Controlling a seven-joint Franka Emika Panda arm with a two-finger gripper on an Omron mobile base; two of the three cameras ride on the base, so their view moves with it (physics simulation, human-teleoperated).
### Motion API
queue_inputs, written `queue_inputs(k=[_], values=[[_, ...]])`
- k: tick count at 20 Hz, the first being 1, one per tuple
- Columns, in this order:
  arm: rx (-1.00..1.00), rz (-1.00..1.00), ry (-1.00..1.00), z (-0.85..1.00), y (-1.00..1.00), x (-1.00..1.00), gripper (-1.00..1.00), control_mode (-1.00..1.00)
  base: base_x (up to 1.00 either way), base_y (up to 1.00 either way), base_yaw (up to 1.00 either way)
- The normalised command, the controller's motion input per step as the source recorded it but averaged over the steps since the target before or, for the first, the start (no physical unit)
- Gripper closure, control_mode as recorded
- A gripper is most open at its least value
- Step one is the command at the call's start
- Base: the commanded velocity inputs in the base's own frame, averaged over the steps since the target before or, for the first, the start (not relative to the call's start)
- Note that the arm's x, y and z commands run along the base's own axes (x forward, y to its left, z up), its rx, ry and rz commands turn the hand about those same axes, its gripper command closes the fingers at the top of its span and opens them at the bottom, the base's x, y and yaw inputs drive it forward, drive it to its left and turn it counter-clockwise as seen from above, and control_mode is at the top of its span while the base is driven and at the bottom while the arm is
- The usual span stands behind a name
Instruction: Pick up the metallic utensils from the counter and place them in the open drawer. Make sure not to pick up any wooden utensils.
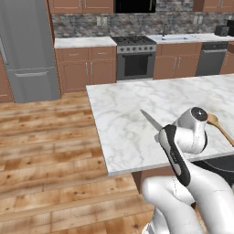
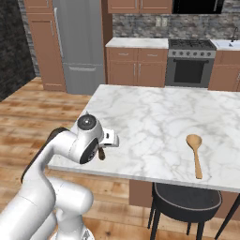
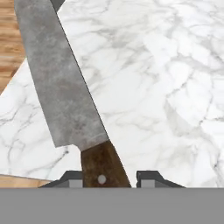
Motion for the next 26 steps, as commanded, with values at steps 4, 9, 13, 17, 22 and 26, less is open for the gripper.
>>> queue_inputs(k=[4, 9, 13, 17, 22, 26], values=[[-0.02, 0.13, 0.01, 0.85, 0.16, -0.4, 1.0, -1.0, 0.0, 0.0, 0.0], [-0.01, 0.13, 0.0, 0.8, 0.04, -0.62, 1.0, -1.0, 0.0, 0.0, 0.0], [-0.02, 0.1, 0.0, 0.85, 0.0, -0.68, 1.0, -1.0, 0.0, 0.0, 0.0], [-0.05, 0.1, 0.06, 0.54, 0.01, -0.6, 1.0, -1.0, 0.0, 0.0, 0.0], [-0.04, 0.03, 0.04, 0.03, 0.09, -0.25, 1.0, 1.0, -0.43, 0.23, 0.01], [0.0, 0.0, 0.0, 0.0, 0.0, 0.0, 1.0, 1.0, -0.93, 0.41, 0.0]])
